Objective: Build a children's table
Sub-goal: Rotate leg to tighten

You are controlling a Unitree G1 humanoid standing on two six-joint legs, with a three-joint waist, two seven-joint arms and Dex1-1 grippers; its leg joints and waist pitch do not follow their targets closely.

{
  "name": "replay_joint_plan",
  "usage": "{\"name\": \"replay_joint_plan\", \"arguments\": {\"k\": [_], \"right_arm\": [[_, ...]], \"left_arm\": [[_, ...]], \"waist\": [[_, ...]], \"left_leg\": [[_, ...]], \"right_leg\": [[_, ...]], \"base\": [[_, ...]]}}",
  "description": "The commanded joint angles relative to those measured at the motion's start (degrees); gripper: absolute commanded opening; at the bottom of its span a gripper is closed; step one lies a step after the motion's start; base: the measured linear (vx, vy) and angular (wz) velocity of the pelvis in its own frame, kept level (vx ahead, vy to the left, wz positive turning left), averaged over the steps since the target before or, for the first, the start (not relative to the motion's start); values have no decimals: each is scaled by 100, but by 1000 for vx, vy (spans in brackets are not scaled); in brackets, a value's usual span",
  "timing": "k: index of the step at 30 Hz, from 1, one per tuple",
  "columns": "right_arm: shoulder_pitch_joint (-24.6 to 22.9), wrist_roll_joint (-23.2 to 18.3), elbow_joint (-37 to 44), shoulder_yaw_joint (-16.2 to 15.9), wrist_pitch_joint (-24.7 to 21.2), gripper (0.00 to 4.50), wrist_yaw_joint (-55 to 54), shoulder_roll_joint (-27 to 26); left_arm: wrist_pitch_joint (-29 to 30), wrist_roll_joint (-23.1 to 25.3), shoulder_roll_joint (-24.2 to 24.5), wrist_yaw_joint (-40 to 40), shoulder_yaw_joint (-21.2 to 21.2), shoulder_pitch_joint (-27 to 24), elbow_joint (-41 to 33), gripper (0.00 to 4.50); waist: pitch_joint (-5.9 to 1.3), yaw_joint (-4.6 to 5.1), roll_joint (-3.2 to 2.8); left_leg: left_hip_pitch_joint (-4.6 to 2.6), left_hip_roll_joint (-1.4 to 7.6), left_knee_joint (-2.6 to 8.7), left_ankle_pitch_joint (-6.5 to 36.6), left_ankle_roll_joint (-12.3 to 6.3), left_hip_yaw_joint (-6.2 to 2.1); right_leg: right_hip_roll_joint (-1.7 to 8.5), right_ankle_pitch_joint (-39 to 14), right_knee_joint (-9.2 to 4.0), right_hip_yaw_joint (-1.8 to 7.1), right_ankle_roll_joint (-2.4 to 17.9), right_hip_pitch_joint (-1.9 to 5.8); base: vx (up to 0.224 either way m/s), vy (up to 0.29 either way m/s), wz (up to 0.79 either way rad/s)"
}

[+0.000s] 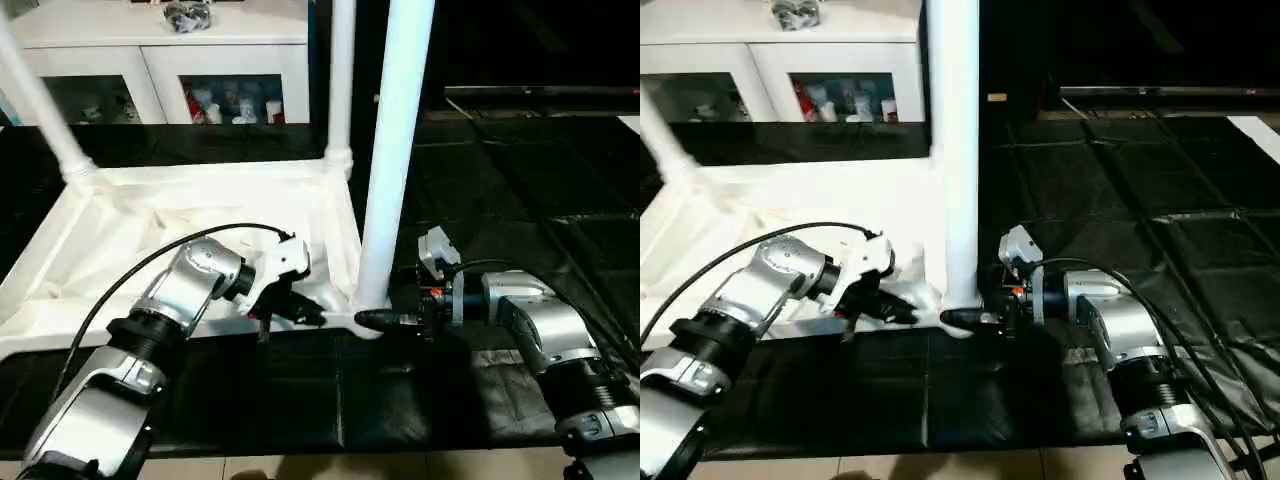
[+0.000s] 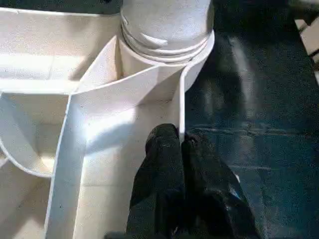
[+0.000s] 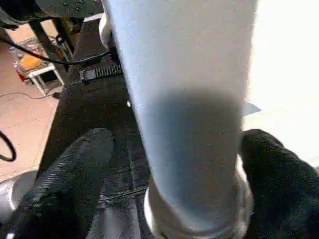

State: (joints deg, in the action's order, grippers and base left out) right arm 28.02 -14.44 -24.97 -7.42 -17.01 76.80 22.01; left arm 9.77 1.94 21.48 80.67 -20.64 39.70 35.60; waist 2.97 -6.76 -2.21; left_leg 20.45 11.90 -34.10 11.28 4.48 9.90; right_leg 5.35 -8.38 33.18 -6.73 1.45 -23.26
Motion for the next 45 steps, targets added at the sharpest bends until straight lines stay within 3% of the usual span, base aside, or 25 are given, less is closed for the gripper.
{"name": "replay_joint_plan", "arguments": {"k": [1, 7, 10, 11, 20, 36, 42, 45], "right_arm": [[65, -111, 10, -65, -38, 389, 124, 84], [129, -89, -95, -93, -70, 332, 293, 146], [146, -84, -122, -112, -84, 320, 332, 160], [147, -83, -125, -117, -82, 295, 335, 162], [192, -101, -224, -166, -60, 220, 403, 166], [4, -138, -30, -235, -217, 204, 245, 41], [-118, 89, -5, -218, -303, 202, -599, -252], [-139, 208, -41, -164, -331, 199, -1138, -459]], "left_arm": [[-139, -68, -24, 284, -130, 28, -209, 0], [-188, -56, 25, 320, -160, -4, -243, 0], [-212, -57, 44, 329, -168, -18, -256, 0], [-214, -56, 46, 329, -169, -20, -256, 0], [-234, -55, 62, 331, -180, -31, -256, 0], [69, -77, -68, -18, -36, 21, -135, 0], [435, -9, -284, -707, 142, 113, -17, 0], [643, 6, -405, -1044, 235, 138, -46, 0]], "waist": [[-441, 21, 86], [-443, 26, 116], [-439, 28, 112], [-445, 27, 113], [-448, 25, 98], [-447, 31, 75], [-406, 54, 81], [-384, 124, 81]], "left_leg": [[-52, 164, 370, 703, -441, 14], [-16, 152, 363, 662, -451, 10], [-16, 149, 362, 642, -453, 13], [-15, 151, 360, 605, -456, 10], [-16, 151, 355, 612, -455, 9], [-25, 150, 354, 673, -420, 8], [-40, 127, 376, 952, -313, 4], [-73, 102, 393, 1155, -197, -10]], "right_leg": [[338, -1522, -310, 309, 1160, 328], [346, -1565, -302, 301, 1119, 348], [344, -1617, -308, 301, 1103, 342], [342, -1581, -297, 301, 1104, 344], [340, -1516, -292, 300, 1136, 345], [331, -1513, -297, 299, 1149, 349], [337, -2121, -389, 280, 951, 344], [339, -2616, -469, 261, 738, 328]], "base": [[0, 0, 0], [0, 0, 0], [0, 0, 0], [0, 0, 0], [0, 0, 0], [0, 0, 0], [0, 0, 0], [0, 0, 0]]}}
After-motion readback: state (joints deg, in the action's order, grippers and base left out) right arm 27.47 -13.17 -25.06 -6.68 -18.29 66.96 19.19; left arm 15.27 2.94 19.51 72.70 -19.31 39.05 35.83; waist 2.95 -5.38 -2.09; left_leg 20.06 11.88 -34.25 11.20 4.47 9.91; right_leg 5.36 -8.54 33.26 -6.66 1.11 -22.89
